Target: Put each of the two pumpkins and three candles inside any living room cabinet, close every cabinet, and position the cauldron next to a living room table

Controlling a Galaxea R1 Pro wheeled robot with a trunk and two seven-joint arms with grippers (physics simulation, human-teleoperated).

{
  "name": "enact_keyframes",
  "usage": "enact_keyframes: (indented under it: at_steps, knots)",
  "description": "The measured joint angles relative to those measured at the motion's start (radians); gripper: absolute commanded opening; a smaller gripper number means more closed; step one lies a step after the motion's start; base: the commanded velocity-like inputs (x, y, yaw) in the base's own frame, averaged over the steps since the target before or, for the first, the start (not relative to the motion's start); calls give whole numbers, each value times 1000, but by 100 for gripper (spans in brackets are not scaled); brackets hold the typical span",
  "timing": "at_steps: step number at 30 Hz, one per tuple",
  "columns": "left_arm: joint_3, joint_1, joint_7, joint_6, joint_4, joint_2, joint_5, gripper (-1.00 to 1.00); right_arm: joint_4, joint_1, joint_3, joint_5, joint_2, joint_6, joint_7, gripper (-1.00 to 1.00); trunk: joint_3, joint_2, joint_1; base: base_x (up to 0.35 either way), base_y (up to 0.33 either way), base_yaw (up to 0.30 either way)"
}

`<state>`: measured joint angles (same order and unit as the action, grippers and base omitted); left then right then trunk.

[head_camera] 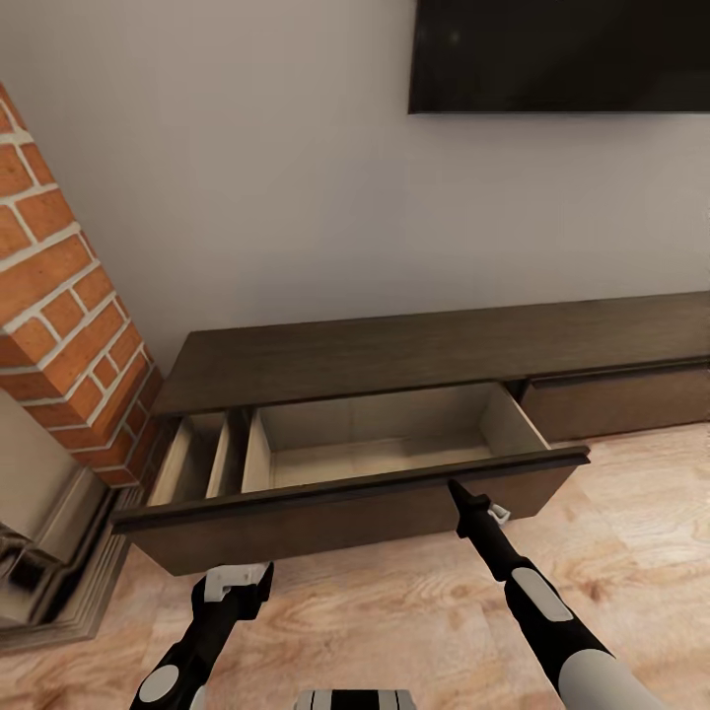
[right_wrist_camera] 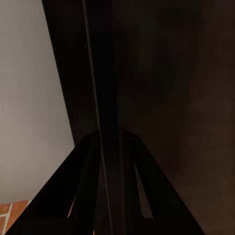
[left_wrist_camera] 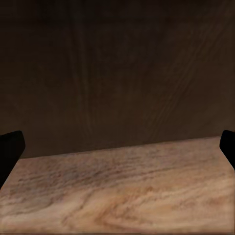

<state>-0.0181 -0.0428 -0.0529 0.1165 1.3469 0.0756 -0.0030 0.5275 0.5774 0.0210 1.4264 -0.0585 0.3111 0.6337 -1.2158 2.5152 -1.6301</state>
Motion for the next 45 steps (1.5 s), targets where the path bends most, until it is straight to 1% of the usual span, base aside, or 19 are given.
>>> enact_keyframes:
  at_steps: [20, 21, 22, 23, 25, 29, 30, 31, 32, 42, 45]
  knots:
    - [0, -1, 0, -6, 0, 0, -1, 100, 0, 0, 15, -2, 0, -1, -2, -100, 0, 0, 0, -100, 0, 0]
    - [0, -1, 0, -7, 0, 0, -1, 100, -5, 11, 4, -14, 0, -30, -7, -100, 0, 0, -1, -174, 0, 0]
    - [0, -1, 0, -7, -1, 0, -1, 100, -5, 15, -53, -14, 1, -142, -8, -100, 0, 0, -1, -144, 0, 0]
    - [0, -1, 0, -7, -1, 0, -1, 100, -5, 22, -73, -17, 1, -181, -20, -100, 0, 0, -1, -92, 0, 0]
    - [0, -1, 0, -7, 0, 0, -1, 100, -4, 29, -74, -18, 1, -183, -36, -100, 0, 0, 0, -48, 0, 0]
    - [0, -1, 0, -7, -1, 0, -1, 100, -4, 32, -75, -18, 1, -183, -43, -100, 0, 0, 0, -18, 0, 0]
    - [0, -1, 0, -7, -1, 0, -1, 100, -4, 32, -75, -18, 1, -183, -43, 100, 0, 0, 0, -6, 0, 0]
    - [0, -1, 0, -7, -1, 0, -1, 100, -3, 0, -81, -22, 1, -8, -4, 100, 0, 0, 0, -4, 0, 0]
    - [0, 0, 0, -7, -1, 0, -1, 100, -2, -1, -80, -20, 1, 1, -3, 100, 0, 0, 0, -3, 0, 0]
    - [0, 0, 1, -7, 0, 0, -1, 100, -2, -1, -80, -20, 1, 2, -4, 100, 0, 0, 0, -4, 0, 0]
    - [0, -1, 0, -7, 0, -1, -1, 100, -2, -1, -80, -20, 1, 2, -4, 100, 0, 0, 0, -166, 0, 0]
